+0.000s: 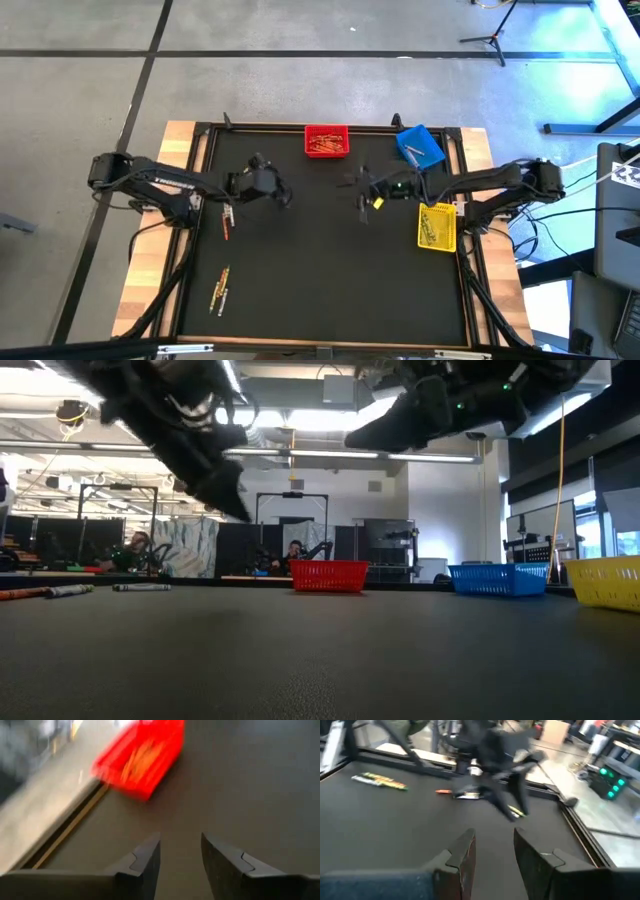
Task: Sort crayons
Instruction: Put the black crayon into the blue bin
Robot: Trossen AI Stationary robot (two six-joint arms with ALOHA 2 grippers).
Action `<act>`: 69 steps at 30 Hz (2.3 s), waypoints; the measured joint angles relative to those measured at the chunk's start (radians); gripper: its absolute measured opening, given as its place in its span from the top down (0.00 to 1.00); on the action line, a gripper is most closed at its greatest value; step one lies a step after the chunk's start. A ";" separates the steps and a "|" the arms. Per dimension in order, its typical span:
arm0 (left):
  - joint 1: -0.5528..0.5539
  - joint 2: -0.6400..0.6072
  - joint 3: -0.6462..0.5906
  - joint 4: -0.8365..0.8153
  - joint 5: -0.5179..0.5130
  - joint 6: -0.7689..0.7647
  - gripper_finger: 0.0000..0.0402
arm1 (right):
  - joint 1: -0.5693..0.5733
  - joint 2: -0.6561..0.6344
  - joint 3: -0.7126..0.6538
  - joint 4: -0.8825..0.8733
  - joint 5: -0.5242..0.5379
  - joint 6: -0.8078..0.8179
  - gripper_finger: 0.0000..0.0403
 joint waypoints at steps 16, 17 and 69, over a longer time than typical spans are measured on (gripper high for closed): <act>0.385 0.017 0.184 -0.745 0.273 -0.168 0.67 | 0.122 -0.001 0.000 -0.017 0.036 -0.011 0.67; 0.403 0.023 0.177 -0.746 0.285 -0.168 0.67 | 0.122 -0.001 0.001 -0.018 0.050 -0.011 0.67; 0.341 0.134 0.202 -0.630 0.431 0.012 0.97 | 0.120 0.000 0.002 -0.027 0.124 0.047 0.55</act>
